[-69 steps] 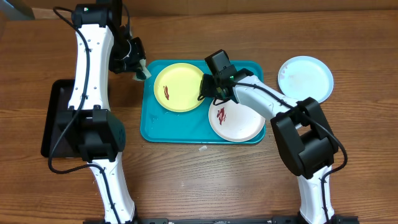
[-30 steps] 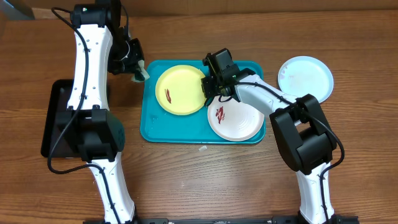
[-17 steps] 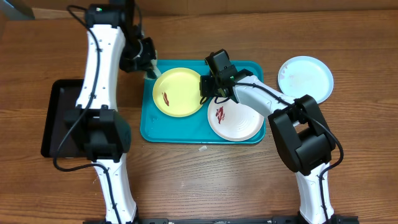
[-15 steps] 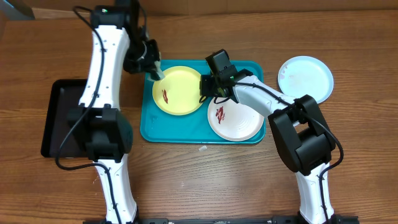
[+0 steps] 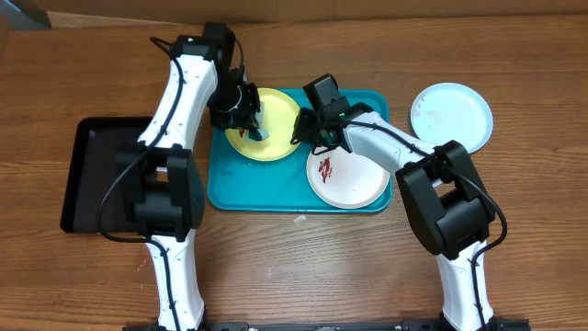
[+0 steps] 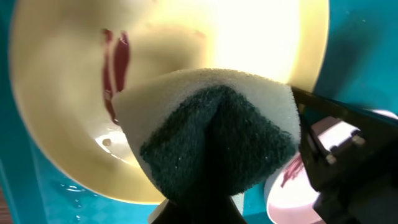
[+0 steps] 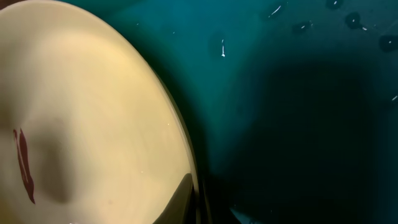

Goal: Clean dirty plates on tray and stack at the side

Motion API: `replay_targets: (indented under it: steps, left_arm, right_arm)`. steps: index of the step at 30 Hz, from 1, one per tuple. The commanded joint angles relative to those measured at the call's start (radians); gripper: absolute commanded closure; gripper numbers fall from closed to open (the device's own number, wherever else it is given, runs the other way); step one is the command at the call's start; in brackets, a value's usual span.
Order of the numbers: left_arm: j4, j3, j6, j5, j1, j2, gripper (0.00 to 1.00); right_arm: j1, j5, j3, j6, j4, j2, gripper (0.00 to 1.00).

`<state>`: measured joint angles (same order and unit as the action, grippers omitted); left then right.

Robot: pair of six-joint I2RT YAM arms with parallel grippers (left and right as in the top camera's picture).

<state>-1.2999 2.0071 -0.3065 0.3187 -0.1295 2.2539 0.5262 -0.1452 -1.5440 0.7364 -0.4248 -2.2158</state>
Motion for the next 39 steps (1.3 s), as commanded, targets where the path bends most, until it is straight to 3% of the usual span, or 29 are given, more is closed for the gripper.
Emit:
replay_targets:
  steps: [1, 11, 17, 28, 33, 39]
  left_arm:
    - [-0.04, 0.062, 0.023, 0.006, 0.035, -0.011, 0.96]
    - [-0.39, 0.422, 0.023, -0.281, 0.299, -0.018, 0.96]
    - [-0.385, 0.353, -0.046, -0.372, 0.44, -0.017, 0.96]
    - [-0.164, 0.0, -0.036, -0.43, 0.569, -0.017, 0.96]
    - [-0.047, -0.048, 0.074, -0.336, 0.623, -0.017, 0.96]
    - [0.097, -0.179, 0.082, -0.265, 0.642, -0.017, 0.96]
  right_arm:
    - [0.009, 0.054, -0.009, 0.015, -0.012, -0.003, 0.96]
    - [0.01, 0.108, -0.01, -0.17, 0.019, 0.008, 0.96]
    - [0.01, 0.115, -0.01, -0.212, 0.022, 0.021, 0.96]
    - [0.01, 0.118, -0.01, -0.214, -0.004, 0.021, 0.96]
    - [0.01, 0.119, -0.01, -0.214, -0.004, 0.021, 0.96]
    - [0.01, 0.118, -0.01, -0.214, 0.005, 0.021, 0.96]
